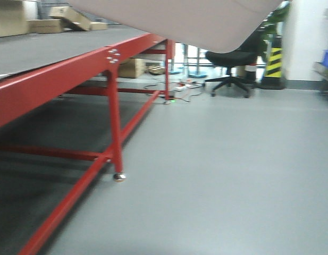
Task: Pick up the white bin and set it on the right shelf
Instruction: 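Hold the bin raised while the base turns away from the table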
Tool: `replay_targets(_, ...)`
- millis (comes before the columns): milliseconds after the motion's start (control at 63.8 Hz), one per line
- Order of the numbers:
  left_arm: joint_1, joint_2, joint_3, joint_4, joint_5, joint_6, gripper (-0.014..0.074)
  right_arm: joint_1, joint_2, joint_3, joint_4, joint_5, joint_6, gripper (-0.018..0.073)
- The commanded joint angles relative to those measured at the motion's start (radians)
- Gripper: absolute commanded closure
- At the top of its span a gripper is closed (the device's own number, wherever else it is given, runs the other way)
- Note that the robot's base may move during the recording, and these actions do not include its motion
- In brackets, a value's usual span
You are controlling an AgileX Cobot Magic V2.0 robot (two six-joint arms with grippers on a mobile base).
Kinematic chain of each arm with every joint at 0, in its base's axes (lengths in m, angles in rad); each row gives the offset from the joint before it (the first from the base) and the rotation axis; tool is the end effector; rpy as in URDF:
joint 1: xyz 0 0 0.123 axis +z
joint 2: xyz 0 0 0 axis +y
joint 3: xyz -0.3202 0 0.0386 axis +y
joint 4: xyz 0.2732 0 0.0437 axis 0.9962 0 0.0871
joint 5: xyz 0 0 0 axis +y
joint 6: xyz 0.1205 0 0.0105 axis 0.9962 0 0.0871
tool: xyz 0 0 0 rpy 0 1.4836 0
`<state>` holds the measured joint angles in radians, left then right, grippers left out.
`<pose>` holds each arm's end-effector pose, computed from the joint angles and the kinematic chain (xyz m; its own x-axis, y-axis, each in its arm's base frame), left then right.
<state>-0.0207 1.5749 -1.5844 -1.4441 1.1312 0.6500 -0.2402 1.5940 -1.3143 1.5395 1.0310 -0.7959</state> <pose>0.3629 -0.1161 0.4805 -0.6602 -0.2460 -0.7097 0.6254 0.3432 -0.7007 0.3948 0.0101 0.3937 -0.6268 0.5005 -0.5972 -0.3640 0.4896 0.7924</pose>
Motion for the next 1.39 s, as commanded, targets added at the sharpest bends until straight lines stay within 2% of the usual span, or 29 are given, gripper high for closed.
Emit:
replay_targets(0, -0.034, -0.045, -0.033, -0.115, 0.186, 0.006, 0.0722, 0.031, -0.067, -0.031, 0.127, 0.239, -0.007, 0.0478)
replay_targets(1379, -0.034, -0.045, -0.033, -0.115, 0.186, 0.006, 0.0722, 0.031, -0.067, -0.031, 0.127, 0.239, -0.007, 0.0478)
